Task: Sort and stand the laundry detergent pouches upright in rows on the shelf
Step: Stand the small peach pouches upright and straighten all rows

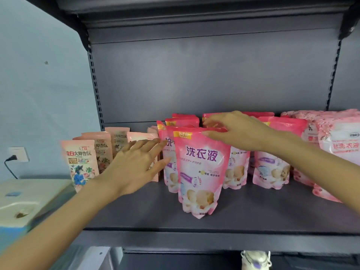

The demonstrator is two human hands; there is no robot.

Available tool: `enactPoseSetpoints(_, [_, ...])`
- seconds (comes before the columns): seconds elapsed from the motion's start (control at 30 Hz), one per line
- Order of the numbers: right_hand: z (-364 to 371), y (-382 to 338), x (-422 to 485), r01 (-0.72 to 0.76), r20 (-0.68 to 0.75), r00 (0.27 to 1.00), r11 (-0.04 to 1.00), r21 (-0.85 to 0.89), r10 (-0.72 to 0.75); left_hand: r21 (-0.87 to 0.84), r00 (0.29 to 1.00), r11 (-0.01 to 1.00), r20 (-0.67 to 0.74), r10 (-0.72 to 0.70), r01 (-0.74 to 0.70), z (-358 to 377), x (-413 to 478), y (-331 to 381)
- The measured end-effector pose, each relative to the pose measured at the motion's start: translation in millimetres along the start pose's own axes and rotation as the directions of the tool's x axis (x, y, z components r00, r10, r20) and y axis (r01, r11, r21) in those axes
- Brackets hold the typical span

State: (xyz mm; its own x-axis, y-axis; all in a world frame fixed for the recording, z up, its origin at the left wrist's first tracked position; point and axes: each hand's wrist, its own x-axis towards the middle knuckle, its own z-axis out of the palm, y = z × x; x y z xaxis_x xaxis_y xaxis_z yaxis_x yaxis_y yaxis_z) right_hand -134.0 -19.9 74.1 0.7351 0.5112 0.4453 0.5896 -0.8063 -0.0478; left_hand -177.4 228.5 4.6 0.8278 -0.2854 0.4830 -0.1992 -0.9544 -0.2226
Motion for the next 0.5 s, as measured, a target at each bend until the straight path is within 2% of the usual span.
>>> enactPoseSetpoints(0.17, [4,-13,30,0.031,0.095,0.995,0.992,-0.125,-0.019,-0.044,0.998,0.999,-0.059,-0.003,0.000,5,27,-18])
enactPoseSetpoints(0.33, [15,-4,41,0.091,0.077,0.993,0.995,-0.035,-0.088,-0.139,0.984,0.989,-0.180,0.016,-0.041,18,75,-40])
enactPoseSetpoints(0.43, [18,-3,47,0.128,0.103,0.986,0.991,0.028,-0.130,-0.268,0.981,0.954,-0.172,0.091,-0.135,32,94,-50])
enactPoseSetpoints(0.5, [19,-2,52,0.153,0.097,0.982,0.986,0.069,-0.159,-0.351,0.967,0.914,-0.219,0.132,-0.205,40,102,-58])
